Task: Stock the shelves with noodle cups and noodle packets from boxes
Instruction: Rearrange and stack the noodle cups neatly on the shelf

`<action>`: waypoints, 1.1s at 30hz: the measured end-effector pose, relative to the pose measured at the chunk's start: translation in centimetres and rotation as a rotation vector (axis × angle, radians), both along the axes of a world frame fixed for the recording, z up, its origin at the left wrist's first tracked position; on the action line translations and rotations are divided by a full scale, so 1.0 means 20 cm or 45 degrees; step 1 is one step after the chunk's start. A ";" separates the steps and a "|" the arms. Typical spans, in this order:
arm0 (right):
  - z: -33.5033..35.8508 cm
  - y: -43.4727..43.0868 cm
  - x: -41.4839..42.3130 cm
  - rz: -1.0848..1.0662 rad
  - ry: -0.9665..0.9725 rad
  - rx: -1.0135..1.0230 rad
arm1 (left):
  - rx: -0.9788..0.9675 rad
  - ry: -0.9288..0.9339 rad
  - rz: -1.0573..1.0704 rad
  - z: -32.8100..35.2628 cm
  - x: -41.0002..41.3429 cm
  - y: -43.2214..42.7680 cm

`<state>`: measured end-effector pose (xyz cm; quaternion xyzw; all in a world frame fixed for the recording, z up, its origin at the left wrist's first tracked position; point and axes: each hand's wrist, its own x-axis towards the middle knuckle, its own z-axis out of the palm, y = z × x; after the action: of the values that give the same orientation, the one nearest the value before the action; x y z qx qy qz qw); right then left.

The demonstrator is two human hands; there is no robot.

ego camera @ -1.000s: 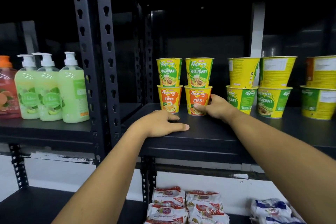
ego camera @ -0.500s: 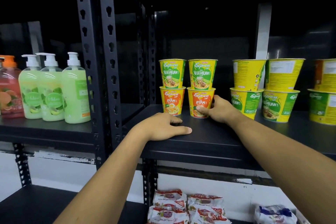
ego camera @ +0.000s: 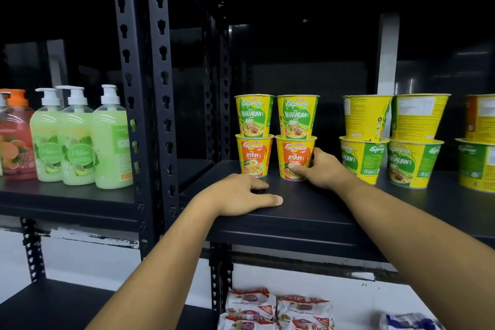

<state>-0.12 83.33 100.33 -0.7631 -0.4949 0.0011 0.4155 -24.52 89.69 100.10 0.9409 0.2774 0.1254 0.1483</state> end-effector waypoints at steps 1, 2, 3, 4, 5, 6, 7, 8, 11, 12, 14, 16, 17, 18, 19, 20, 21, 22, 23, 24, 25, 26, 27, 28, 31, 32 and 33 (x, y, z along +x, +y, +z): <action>0.00 0.00 0.00 0.002 -0.001 -0.003 | -0.003 0.001 0.002 0.00 0.00 0.00; 0.00 0.00 0.00 0.002 -0.003 -0.006 | -0.005 0.002 0.002 0.00 0.00 0.00; 0.00 0.01 0.00 0.000 -0.002 -0.009 | -0.006 0.002 0.000 0.00 0.00 0.00; 0.00 0.01 0.00 -0.003 0.000 -0.014 | -0.005 0.002 -0.001 0.00 0.00 0.00; 0.00 0.01 0.00 -0.006 0.002 -0.022 | -0.004 0.003 -0.002 0.00 0.00 0.00; 0.00 0.01 0.00 -0.008 0.001 -0.029 | -0.002 0.004 -0.002 0.00 0.00 0.00; 0.00 0.00 0.00 -0.009 0.000 -0.039 | -0.002 0.005 -0.002 0.00 0.00 0.00; 0.00 0.00 0.00 -0.011 -0.001 -0.049 | -0.001 0.006 -0.003 0.00 0.00 0.00; 0.00 0.00 -0.01 -0.011 -0.008 -0.074 | 0.004 0.010 -0.004 0.00 0.00 0.00; 0.01 0.00 -0.01 -0.012 -0.012 -0.080 | 0.003 0.010 -0.004 0.00 0.00 0.00; 0.01 0.00 -0.02 -0.017 -0.019 -0.093 | 0.000 0.003 -0.005 0.00 0.00 0.00; 0.01 -0.01 -0.02 -0.022 -0.037 -0.115 | 0.003 -0.002 -0.005 0.00 0.00 0.00; 0.00 -0.01 -0.02 -0.026 -0.055 -0.135 | 0.004 -0.004 -0.005 0.00 0.00 0.00; 0.00 -0.02 -0.02 -0.030 -0.076 -0.162 | 0.001 -0.006 -0.004 0.00 0.00 0.01; 0.00 -0.02 -0.03 -0.038 -0.098 -0.195 | -0.005 -0.008 -0.002 0.00 0.00 0.01; 0.00 -0.03 -0.03 -0.053 -0.126 -0.231 | -0.010 -0.011 -0.001 0.00 0.00 0.01; -0.01 -0.03 -0.03 -0.077 -0.170 -0.271 | -0.013 -0.013 0.000 0.00 0.00 0.01; -0.01 -0.04 -0.04 -0.114 -0.224 -0.314 | -0.013 -0.014 0.001 0.00 0.00 0.01; -0.01 -0.05 -0.05 -0.156 -0.282 -0.356 | -0.013 -0.014 0.001 0.00 0.00 0.01; 0.00 -0.06 -0.06 -0.189 -0.333 -0.390 | -0.012 -0.012 -0.001 0.00 0.00 0.01; 0.00 -0.08 -0.08 -0.204 -0.372 -0.417 | -0.013 -0.010 -0.002 0.01 0.00 0.01; 0.01 -0.10 -0.10 -0.201 -0.398 -0.439 | -0.012 -0.008 -0.003 0.00 -0.01 0.01; 0.01 -0.12 -0.11 -0.187 -0.414 -0.456 | -0.006 -0.007 -0.003 0.00 -0.01 0.01; 0.01 -0.14 -0.13 -0.164 -0.422 -0.469 | 0.000 -0.008 -0.003 0.00 -0.01 0.01; 0.01 -0.22 -0.18 -0.071 -0.454 -0.501 | 0.012 -0.022 0.002 0.00 -0.01 0.01; 0.01 -0.27 -0.19 -0.036 -0.456 -0.521 | 0.018 -0.026 0.002 0.00 -0.01 0.01; 0.01 -0.32 -0.21 0.009 -0.453 -0.535 | 0.028 -0.029 -0.004 0.00 -0.01 0.01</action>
<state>-4.23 76.97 100.47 -0.8190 -0.5518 -0.0288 0.1544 -24.70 89.93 100.16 0.9414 0.2730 0.1390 0.1414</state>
